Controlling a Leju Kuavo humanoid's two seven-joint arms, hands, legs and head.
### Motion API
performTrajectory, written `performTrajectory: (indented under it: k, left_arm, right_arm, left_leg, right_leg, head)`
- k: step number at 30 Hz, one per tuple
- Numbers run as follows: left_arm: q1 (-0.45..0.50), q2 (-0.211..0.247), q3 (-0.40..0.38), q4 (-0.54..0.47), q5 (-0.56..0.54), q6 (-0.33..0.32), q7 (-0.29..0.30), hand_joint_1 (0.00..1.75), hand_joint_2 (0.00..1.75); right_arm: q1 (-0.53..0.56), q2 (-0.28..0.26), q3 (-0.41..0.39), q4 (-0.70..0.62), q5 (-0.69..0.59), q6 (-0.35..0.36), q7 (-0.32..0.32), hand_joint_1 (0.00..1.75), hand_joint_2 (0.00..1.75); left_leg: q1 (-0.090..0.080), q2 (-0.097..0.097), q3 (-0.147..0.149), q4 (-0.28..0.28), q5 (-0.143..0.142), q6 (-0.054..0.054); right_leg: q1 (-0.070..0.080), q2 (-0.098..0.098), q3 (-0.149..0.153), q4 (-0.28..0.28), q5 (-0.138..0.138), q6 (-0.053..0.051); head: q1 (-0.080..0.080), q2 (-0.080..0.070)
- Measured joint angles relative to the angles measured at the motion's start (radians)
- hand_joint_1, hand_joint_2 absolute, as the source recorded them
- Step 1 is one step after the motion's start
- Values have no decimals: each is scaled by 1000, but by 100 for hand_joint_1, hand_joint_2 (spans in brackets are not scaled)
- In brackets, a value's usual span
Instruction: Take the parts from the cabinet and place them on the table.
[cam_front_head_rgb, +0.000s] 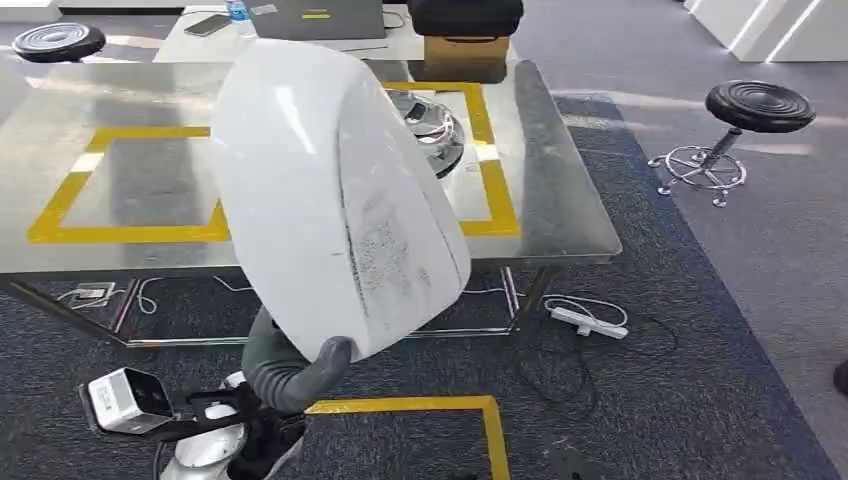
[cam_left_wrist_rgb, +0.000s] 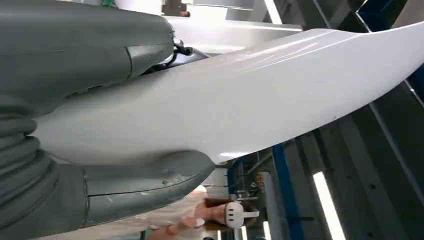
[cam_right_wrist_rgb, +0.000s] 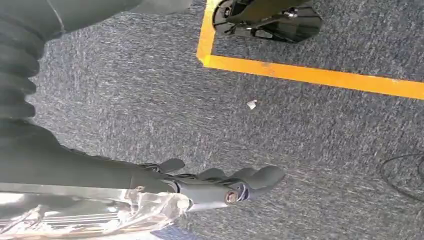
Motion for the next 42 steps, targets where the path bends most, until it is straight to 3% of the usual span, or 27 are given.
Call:
performTrajectory:
  k: [1,3,4,8,10,13,14,15,16,18,19,20,21,23,24,25,27,29,30,31,32,33,35,38,40,41,42]
  left_arm:
    - [0,0,0,0,0,0,0,175,175]
    - [-1,0,-1,0,-8,-4,0,175,175]
    - [-1,0,-2,0,-10,-8,0,175,175]
    - [-1,1,-3,0,-13,-13,0,175,175]
    - [-1,1,-2,0,-12,-16,-2,175,175]
    - [-1,3,-3,0,-11,-24,-6,175,175]
    - [-1,3,-2,0,-9,-25,-8,175,175]
    - [-1,3,-2,1,-9,-27,-9,175,175]
    - [-1,3,-3,1,-9,-30,-9,175,175]
    - [-1,3,-3,1,-10,-35,-9,175,175]
    - [-1,3,-3,1,-10,-36,-9,175,175]
    - [-2,3,-4,1,-10,-36,-9,175,175]
    - [-1,3,-4,2,-10,-37,-9,175,175]
    - [-2,3,-6,3,-10,-40,-9,175,175]
    - [-1,2,-6,3,-10,-40,-8,175,175]
    - [-2,1,-6,4,-11,-39,-4,175,175]
    - [-2,1,-6,5,-12,-32,3,175,175]
    - [-1,0,-2,11,-10,-18,18,175,175]
    - [-1,0,-2,13,-8,-18,18,175,175]
    - [-1,0,-1,14,-6,-16,19,175,175]
    - [-1,0,-1,16,-4,-15,19,175,175]
    - [-1,0,0,18,-1,-15,20,175,175]
    - [-1,1,0,24,5,-16,21,175,175]
    - [0,0,0,26,13,-21,22,175,175]
    - [0,1,0,26,19,-21,21,175,175]
    - [0,1,0,27,21,-22,21,175,175]
    - [0,2,1,27,21,-22,21,175,175]
  right_arm:
    - [-1,0,0,0,0,0,-1,0,175]
    - [-4,0,0,0,5,0,-5,0,175]
    - [-7,0,0,0,7,1,-6,0,175]
    - [-6,0,-1,0,8,1,-6,0,175]
    - [-9,0,-2,0,9,1,-7,0,175]
    - [-9,1,-2,0,11,1,-8,0,175]
    - [-7,1,-2,0,11,1,-7,0,175]
    - [-7,1,-2,0,11,1,-7,0,175]
    - [-7,1,-2,0,13,1,-7,0,175]
    - [-7,2,-2,0,14,1,-9,0,175]
    - [-7,2,-3,0,14,1,-10,0,175]
    - [-9,2,-3,0,14,1,-12,0,175]
    - [-9,2,-3,0,14,1,-13,0,175]
    - [-9,2,-3,0,14,1,-18,0,175]
    - [-9,2,-3,0,14,2,-18,0,175]
    - [-11,2,-3,0,14,1,-21,0,175]
    - [-12,2,-3,0,10,0,-24,0,175]
    - [-3,2,-3,0,7,0,-26,0,175]
    - [1,2,-4,0,5,-1,-27,0,175]
    - [2,2,-5,0,5,-1,-27,0,175]
    - [3,2,-5,0,5,-1,-27,0,175]
    - [5,2,-5,0,5,-2,-27,0,175]
    - [13,2,-8,0,5,-2,-27,0,175]
    - [7,2,-9,0,8,-3,-27,0,175]
    - [3,2,-10,0,8,-4,-27,0,175]
    - [1,2,-10,0,8,-4,-27,0,175]
    - [-1,2,-10,0,8,-4,-27,0,175]
  left_leg:
    - [0,-1,2,0,0,0]
    - [0,-2,8,0,-3,-5]
    - [-4,-2,8,2,-6,-10]
    - [-3,-2,9,-6,-1,-33]
    - [-2,-1,-1,22,-27,-46]
    - [1,-1,-119,251,-131,-57]
    - [1,-1,-152,308,-140,-59]
    - [2,-1,-158,311,-123,-59]
    - [2,-1,-142,271,-85,-58]
    - [3,0,-57,104,11,-53]
    - [3,2,-21,34,34,-52]
    - [1,1,2,-11,-4,-46]
    - [0,0,3,-6,-14,-33]
    - [0,-4,11,-18,-27,-16]
    - [3,-8,33,-17,-23,-8]
    - [3,-5,51,-21,-32,-2]
    - [3,2,76,-21,-42,3]
    - [3,-1,100,-21,-64,7]
    - [3,-6,114,-21,-77,6]
    - [3,-9,133,-21,-93,4]
    - [3,-10,151,-21,-108,2]
    - [3,-10,175,-21,-127,-2]
    - [-3,-13,201,-9,-164,-11]
    - [-1,-15,210,-24,-166,-29]
    - [-2,-12,149,80,-118,-43]
    - [-2,-10,105,144,-117,-48]
    - [-1,-9,60,201,-149,-52]
  right_leg:
    - [0,0,31,-60,36,-2]
    - [0,-1,135,-253,117,-9]
    - [2,-2,158,-302,109,-13]
    - [9,2,160,-303,118,-37]
    - [0,2,164,-315,123,-51]
    - [0,1,165,-316,106,-66]
    - [0,1,167,-316,102,-65]
    - [0,2,172,-316,99,-64]
    - [0,2,179,-316,94,-62]
    - [-3,3,201,-316,83,-55]
    - [-2,3,207,-317,78,-47]
    - [5,5,204,-312,65,-38]
    - [4,5,212,-327,54,-32]
    - [4,4,240,-325,70,-16]
    - [1,3,241,-325,60,-11]
    - [0,1,236,-296,61,-8]
    - [1,0,140,-142,55,-4]
    - [2,0,34,-24,-35,-5]
    - [2,0,7,-22,-73,-4]
    - [2,0,-6,-51,-86,-5]
    - [2,0,-6,-99,-65,-9]
    - [3,0,1,-173,9,-14]
    - [6,-3,1,-288,247,-25]
    - [11,1,12,-271,232,-43]
    - [2,2,27,-286,224,-54]
    - [2,1,35,-291,219,-60]
    - [2,1,40,-295,215,-63]
  head:
    - [0,0]
    - [0,0]
    - [0,0]
    - [-1,0]
    - [-3,0]
    - [-11,0]
    - [-12,0]
    - [-11,0]
    - [-12,0]
    - [-11,0]
    - [-13,0]
    - [-18,0]
    - [-16,0]
    - [-16,0]
    - [-15,0]
    - [-11,0]
    - [-8,0]
    - [-6,0]
    - [-4,0]
    - [-3,0]
    - [-3,0]
    - [-3,0]
    - [-2,0]
    - [-3,0]
    - [-5,0]
    - [-5,0]
    - [-4,0]
